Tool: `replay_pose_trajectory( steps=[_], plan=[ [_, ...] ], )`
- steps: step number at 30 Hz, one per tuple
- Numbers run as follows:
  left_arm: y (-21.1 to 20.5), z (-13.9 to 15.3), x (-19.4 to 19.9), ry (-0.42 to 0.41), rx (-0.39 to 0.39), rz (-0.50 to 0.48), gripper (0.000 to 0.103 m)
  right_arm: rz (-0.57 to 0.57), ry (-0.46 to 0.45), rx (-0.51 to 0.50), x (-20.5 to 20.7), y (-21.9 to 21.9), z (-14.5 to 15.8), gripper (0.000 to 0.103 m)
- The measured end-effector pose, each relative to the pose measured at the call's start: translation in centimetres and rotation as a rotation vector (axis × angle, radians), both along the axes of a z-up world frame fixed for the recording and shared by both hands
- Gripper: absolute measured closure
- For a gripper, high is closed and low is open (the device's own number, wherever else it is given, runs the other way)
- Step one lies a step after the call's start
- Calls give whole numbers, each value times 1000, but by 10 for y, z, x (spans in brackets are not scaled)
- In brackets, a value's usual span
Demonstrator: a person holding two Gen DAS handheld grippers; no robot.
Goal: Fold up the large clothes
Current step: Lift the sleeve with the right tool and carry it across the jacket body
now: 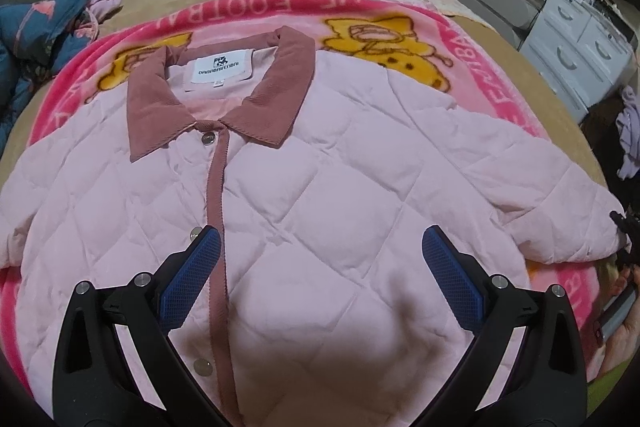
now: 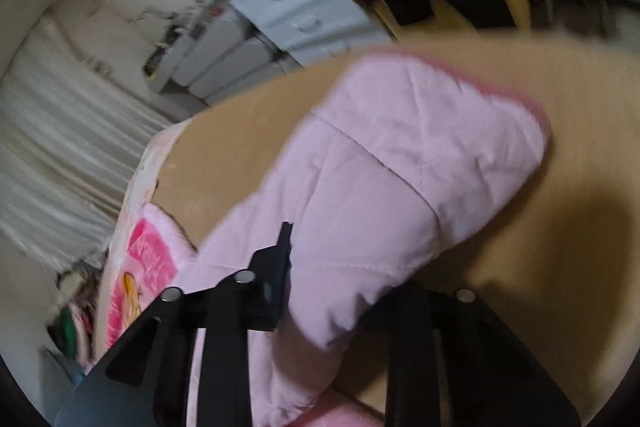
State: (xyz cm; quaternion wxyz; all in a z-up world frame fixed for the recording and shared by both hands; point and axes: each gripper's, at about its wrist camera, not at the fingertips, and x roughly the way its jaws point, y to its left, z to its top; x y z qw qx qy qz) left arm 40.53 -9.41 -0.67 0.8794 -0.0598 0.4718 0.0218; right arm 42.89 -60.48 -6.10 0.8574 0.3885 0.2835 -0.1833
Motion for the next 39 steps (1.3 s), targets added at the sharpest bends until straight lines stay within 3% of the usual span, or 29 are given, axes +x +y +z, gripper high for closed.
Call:
replay_pose_trajectory(
  steps=[6, 10, 15, 26, 35, 39],
  plan=[
    [5, 18, -8, -46, 4, -9, 8, 111, -139, -244, -1, 49, 78, 85],
    [19, 34, -15, -71, -4, 8, 8, 238, -254, -390, -5, 107, 126, 86],
    [41, 50, -25, -103, 1, 28, 8, 374, -320, -570, -11, 184, 162, 86],
    [89, 73, -44, -140, -22, 84, 8, 557, -410, -727, -36, 285, 189, 87],
    [132, 78, -60, -152, -84, 154, 8, 725, -452, -732, -43, 351, 186, 87],
    [147, 84, -74, -194, -67, 185, 9, 819, -461, -714, -49, 378, 174, 87]
  ],
)
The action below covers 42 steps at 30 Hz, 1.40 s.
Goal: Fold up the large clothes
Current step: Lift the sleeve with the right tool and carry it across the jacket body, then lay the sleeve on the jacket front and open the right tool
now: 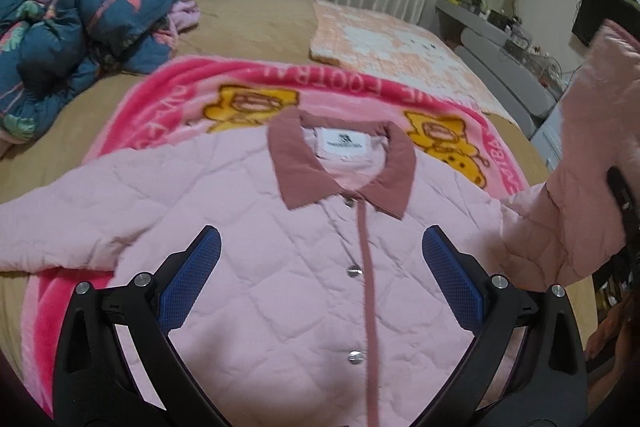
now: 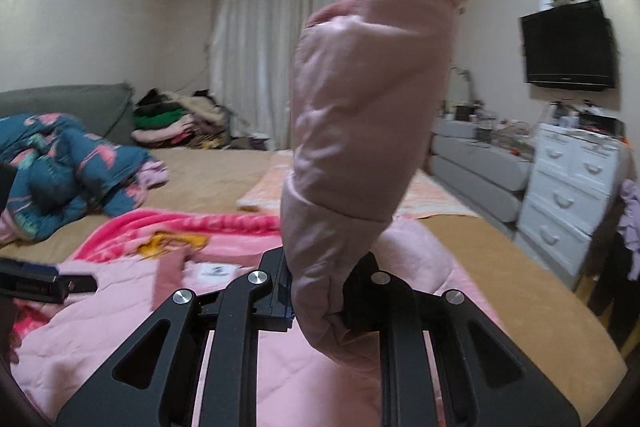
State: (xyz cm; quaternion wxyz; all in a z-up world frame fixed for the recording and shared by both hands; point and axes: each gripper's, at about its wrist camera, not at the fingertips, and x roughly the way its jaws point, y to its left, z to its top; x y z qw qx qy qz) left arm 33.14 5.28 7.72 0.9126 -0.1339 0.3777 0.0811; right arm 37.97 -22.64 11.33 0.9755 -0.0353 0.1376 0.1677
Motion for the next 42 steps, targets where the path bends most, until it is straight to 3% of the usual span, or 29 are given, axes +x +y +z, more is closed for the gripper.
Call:
replay_pose_trajectory(
  steps=[9, 16, 21, 27, 30, 32, 34, 36, 39, 42],
  plan=[
    [31, -9, -22, -8, -68, 35, 9, 103, 44, -85, -4, 56, -32, 87],
    [54, -24, -39, -6, -237, 35, 9, 160, 126, -132, 1, 97, -70, 87],
    [58, -28, -52, -16, -338, 26, 9, 231, 253, -146, 3, 122, -100, 87],
    [53, -37, -59, 10, -363, 32, 9, 316, 395, -190, -1, 152, -136, 82],
    [56, -45, -63, 25, -399, 47, 9, 368, 433, -223, -10, 162, -145, 74],
    [57, -51, -65, 35, -419, 52, 9, 418, 471, -250, -15, 163, -146, 46],
    [59, -56, -68, 39, -439, 67, 9, 439, 507, -243, -22, 160, -142, 30],
    [59, -62, -72, 50, -443, 82, 9, 469, 530, -236, -29, 155, -134, 27],
    [55, -72, -76, 76, -459, 93, 9, 487, 501, -236, -38, 137, -117, 13],
    [45, -86, -77, 114, -481, 90, 9, 440, 474, -190, -38, 104, -102, 12]
  ],
)
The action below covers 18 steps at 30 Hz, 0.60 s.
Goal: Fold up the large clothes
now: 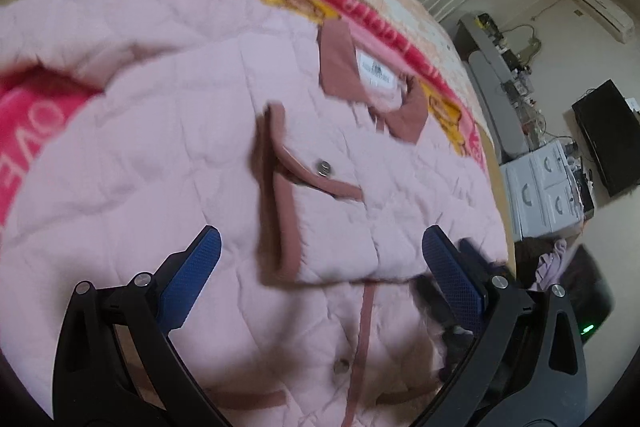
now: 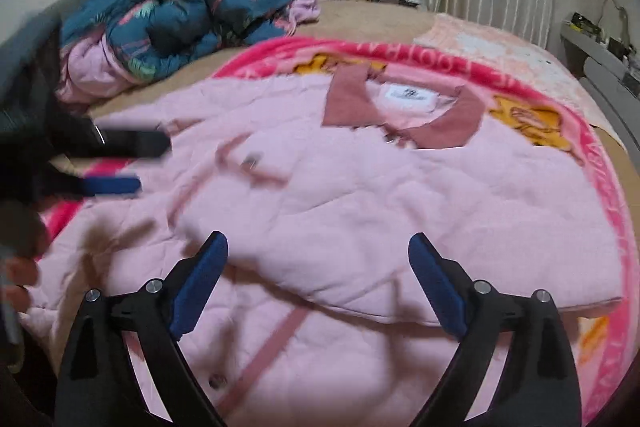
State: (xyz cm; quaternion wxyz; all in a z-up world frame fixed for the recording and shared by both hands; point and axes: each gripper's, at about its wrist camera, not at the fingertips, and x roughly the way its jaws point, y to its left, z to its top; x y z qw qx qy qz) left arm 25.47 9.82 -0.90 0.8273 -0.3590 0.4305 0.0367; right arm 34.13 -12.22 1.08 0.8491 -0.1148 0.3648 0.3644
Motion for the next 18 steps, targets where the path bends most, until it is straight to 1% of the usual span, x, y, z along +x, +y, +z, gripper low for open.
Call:
replay_pose_trajectory(
  steps=[1, 3, 5, 7, 9, 12, 16, 18],
  plan=[
    [-4, -4, 0, 10, -12, -5, 9, -62, -1, 27, 6, -15, 2, 12],
    [-13, -16, 3, 27, -49, -12, 9, -144, 0, 61, 16, -38, 7, 12],
    [-19, -25, 9, 39, -80, -12, 9, -204, -16, 83, 24, -54, 13, 12],
    [-26, -37, 16, 57, -128, -6, 9, -242, -32, 104, 30, -66, 18, 12],
    [-31, -43, 23, 63, -146, 7, 9, -276, -30, 110, 36, -75, 19, 12],
    [-41, -45, 32, 67, -107, 34, 9, -315, -30, 107, 44, -86, 17, 12],
    [-54, -46, 46, 74, -42, 46, 9, -355, -56, 92, 49, -98, 21, 16],
    [-59, -47, 52, 86, -1, 52, 12, -378, -65, 98, 52, -105, 23, 17]
  ],
)
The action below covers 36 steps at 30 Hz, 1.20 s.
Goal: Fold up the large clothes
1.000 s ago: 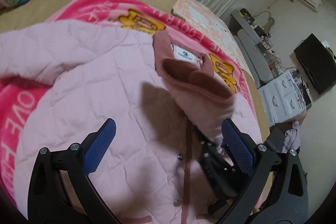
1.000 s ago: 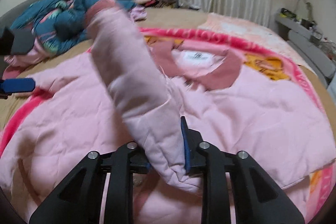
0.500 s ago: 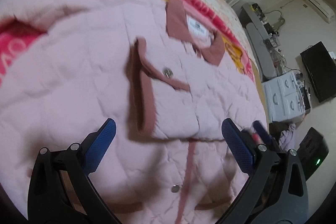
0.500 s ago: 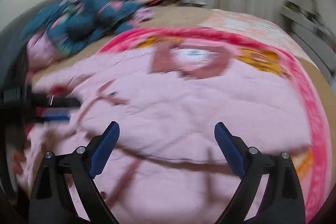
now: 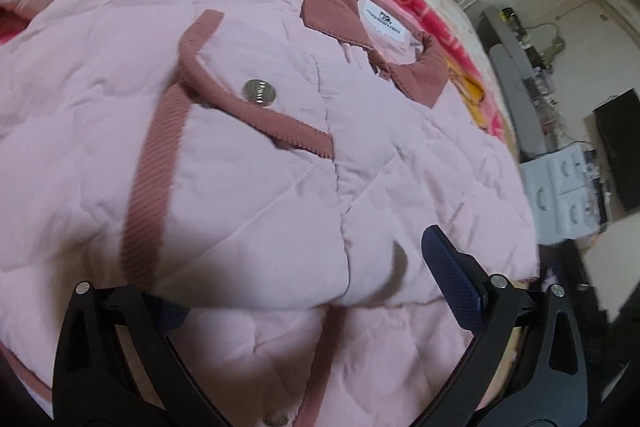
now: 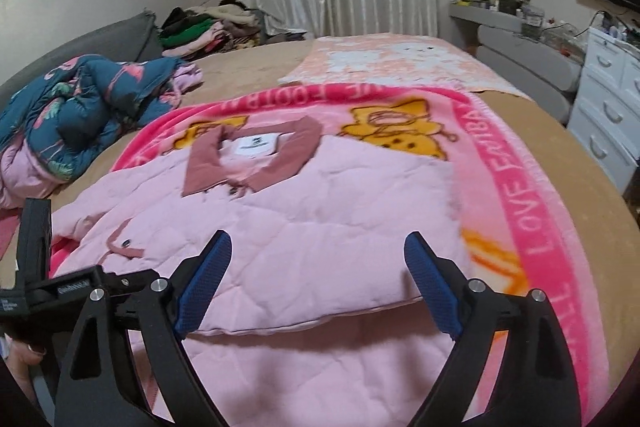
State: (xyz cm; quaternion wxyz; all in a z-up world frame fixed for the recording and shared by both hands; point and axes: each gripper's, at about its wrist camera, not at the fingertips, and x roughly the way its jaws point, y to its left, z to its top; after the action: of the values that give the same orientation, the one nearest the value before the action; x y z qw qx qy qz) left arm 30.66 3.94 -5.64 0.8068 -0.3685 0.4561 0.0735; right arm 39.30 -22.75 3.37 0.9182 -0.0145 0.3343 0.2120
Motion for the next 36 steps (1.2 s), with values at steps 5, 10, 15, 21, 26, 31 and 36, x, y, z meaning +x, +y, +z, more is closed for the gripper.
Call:
replay_pose_trajectory(
  steps=[5, 10, 15, 21, 26, 31, 36],
  plan=[
    [-5, 1, 10, -9, 86, -28, 48, -61, 0, 46, 9, -22, 5, 19],
    [1, 13, 17, -50, 119, -85, 76, -137, 10, 86, 19, -47, 5, 19],
    [7, 54, 21, -131, 163, -126, 83, -225, 40, 142, 29, -75, 0, 20],
    [11, 129, 27, -265, 258, -192, 84, -275, 39, 152, 33, -87, -5, 22],
    [22, 164, 31, -334, 359, -209, 84, -264, 13, 138, 31, -78, -5, 22],
    [41, 137, 29, -293, 360, -189, 84, -233, 12, 107, 32, -65, -9, 22],
    [53, 94, 26, -237, 354, -181, 84, -181, 8, 71, 32, -48, -14, 22]
  ],
)
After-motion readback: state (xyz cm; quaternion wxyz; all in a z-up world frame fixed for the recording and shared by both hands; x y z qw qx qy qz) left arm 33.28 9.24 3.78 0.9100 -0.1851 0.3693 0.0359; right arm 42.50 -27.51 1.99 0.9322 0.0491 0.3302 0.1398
